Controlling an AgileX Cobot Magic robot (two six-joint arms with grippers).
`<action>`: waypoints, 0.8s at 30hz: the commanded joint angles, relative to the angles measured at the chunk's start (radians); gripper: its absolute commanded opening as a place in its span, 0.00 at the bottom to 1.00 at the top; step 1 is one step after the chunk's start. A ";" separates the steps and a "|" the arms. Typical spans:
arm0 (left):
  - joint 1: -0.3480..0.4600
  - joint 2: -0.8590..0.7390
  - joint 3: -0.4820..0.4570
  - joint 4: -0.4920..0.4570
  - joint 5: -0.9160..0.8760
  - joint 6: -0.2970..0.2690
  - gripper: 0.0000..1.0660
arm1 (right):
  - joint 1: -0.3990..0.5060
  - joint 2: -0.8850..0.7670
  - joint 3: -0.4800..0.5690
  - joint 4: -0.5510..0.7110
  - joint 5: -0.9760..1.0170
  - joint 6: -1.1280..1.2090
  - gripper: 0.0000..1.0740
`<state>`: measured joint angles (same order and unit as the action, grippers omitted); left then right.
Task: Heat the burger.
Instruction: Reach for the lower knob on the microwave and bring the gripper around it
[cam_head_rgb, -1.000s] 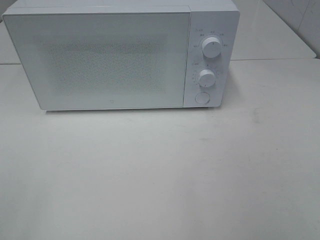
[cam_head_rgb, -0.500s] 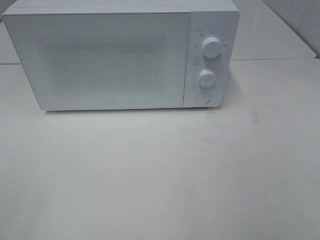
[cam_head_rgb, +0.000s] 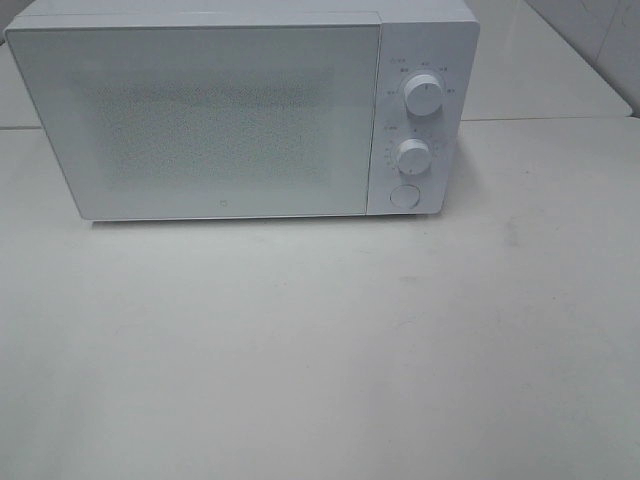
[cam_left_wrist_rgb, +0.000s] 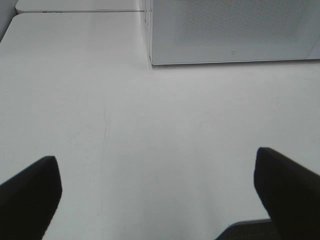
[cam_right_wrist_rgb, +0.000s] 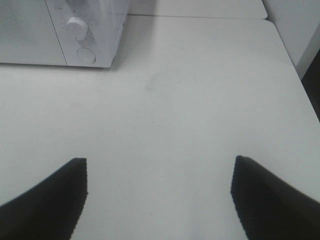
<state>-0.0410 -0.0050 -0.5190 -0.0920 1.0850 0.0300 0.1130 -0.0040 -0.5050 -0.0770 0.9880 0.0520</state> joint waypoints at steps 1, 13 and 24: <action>0.000 -0.025 0.002 -0.008 -0.014 -0.005 0.95 | -0.004 0.034 -0.019 0.001 -0.082 0.014 0.71; 0.000 -0.025 0.002 -0.008 -0.014 -0.005 0.95 | -0.004 0.278 -0.014 0.000 -0.386 0.014 0.71; 0.000 -0.025 0.002 -0.008 -0.014 -0.005 0.95 | -0.004 0.532 -0.014 0.001 -0.607 0.014 0.71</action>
<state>-0.0410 -0.0050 -0.5190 -0.0940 1.0850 0.0300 0.1130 0.5030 -0.5130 -0.0770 0.4250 0.0580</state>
